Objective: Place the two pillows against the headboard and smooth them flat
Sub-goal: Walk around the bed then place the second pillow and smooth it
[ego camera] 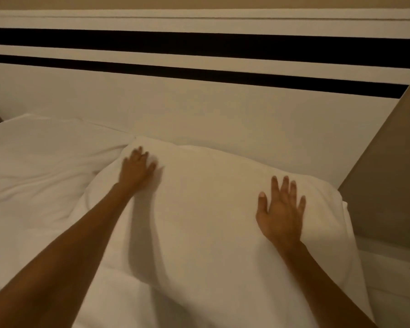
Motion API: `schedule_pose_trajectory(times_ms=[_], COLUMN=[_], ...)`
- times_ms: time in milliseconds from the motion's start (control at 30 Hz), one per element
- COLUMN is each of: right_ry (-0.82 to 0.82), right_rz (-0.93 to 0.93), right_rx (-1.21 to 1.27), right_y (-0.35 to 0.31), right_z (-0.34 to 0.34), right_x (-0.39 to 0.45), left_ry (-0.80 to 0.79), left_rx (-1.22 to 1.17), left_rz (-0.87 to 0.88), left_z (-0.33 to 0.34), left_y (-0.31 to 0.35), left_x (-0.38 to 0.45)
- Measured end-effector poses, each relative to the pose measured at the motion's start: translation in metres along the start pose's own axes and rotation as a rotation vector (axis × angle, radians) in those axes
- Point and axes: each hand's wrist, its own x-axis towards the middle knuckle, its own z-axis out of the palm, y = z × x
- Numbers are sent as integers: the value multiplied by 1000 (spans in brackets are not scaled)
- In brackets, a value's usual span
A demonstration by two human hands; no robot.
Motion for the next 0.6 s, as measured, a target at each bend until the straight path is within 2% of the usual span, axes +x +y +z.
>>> schedule_pose_trajectory(times_ms=[133,233,400,600], right_ry=[-117,-199,-226,-206], right_rz=[-131,-141,26,152], right_rx=[16,8,-11,-69], right_y=[-42,-50,-22,25], right_z=[26,48,63,58], right_x=[43,61,87,101], left_ry=[-167,-242,-223,-195], left_rx=[-93,-124,-81,-76], left_rz=[249,313,300,123], left_z=[21,50,69,73], left_y=[94,126,109,48], left_x=[13,15,50,80])
